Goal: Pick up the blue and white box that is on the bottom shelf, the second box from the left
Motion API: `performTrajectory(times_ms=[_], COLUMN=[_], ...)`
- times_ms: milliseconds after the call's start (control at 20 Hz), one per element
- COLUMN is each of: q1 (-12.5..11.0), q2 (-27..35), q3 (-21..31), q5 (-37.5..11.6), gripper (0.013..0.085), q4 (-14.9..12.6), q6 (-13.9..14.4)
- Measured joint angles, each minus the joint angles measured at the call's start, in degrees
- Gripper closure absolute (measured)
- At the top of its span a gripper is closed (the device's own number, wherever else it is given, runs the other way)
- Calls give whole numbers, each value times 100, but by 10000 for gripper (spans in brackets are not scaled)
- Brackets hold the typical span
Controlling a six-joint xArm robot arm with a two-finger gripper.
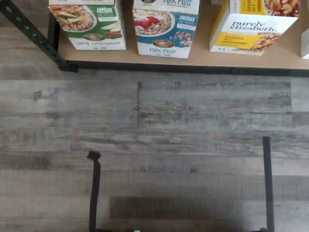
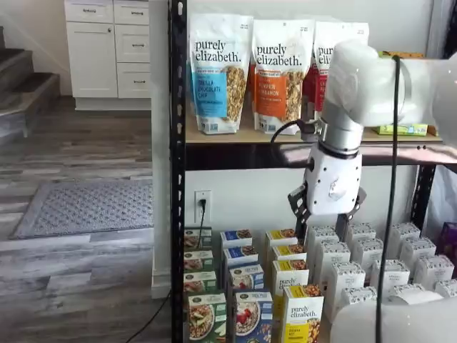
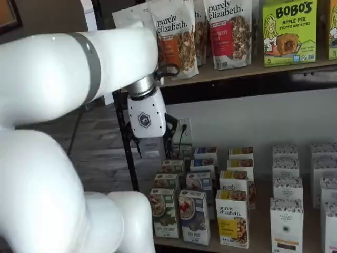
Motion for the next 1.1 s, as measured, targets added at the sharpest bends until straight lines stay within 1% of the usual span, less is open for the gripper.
performTrajectory(times_ms=[600,750,1100], q1=[180,227,292], q2=[492,686,1067], q3=[476,587,717], q5=[-983,-1306,-1859], gripper=[130,130,130], q4=[111,138,260], q6=[123,148,128])
